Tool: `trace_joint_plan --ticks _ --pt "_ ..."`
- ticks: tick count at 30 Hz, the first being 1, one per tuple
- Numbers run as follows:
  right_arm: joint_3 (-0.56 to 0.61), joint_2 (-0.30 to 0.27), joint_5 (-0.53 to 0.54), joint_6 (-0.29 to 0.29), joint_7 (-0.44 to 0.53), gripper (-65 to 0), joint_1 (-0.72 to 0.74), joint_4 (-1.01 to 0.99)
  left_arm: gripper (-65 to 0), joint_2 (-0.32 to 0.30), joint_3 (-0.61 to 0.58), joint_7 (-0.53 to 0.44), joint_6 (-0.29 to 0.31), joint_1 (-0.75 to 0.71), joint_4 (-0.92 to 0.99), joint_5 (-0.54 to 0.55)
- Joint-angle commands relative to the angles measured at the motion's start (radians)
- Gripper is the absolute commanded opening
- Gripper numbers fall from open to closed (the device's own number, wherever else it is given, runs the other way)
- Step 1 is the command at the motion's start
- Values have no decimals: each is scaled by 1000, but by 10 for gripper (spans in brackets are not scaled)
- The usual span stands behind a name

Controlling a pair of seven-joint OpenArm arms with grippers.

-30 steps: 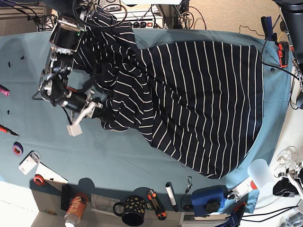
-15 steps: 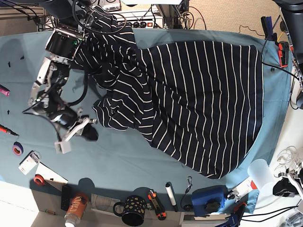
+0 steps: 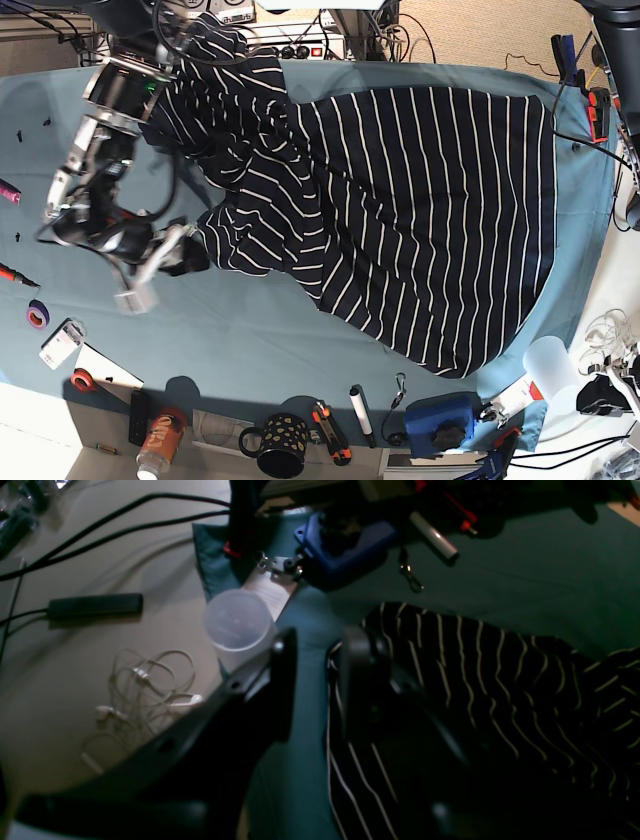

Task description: Layout the t-shirt on the table in an organized manner, then fold the t-shirt properly

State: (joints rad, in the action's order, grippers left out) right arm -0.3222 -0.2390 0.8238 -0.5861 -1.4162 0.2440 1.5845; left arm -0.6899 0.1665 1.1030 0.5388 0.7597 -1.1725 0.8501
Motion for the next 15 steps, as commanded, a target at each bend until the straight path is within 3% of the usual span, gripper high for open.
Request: trace_joint_plan --ticks 1,8,15 --pt "-16 -17 26 0 20 -384 16 19 -504 -19 7 -19 -4 32 -14 18" --pt "-155 -21 26 -6 46 -384 -28 -29 -504 -19 7 -20 -3 32 -14 18" --pt "-163 -24 98 -39 41 -384 -24 -264 -504 -19 7 -19 -4 32 -14 18"
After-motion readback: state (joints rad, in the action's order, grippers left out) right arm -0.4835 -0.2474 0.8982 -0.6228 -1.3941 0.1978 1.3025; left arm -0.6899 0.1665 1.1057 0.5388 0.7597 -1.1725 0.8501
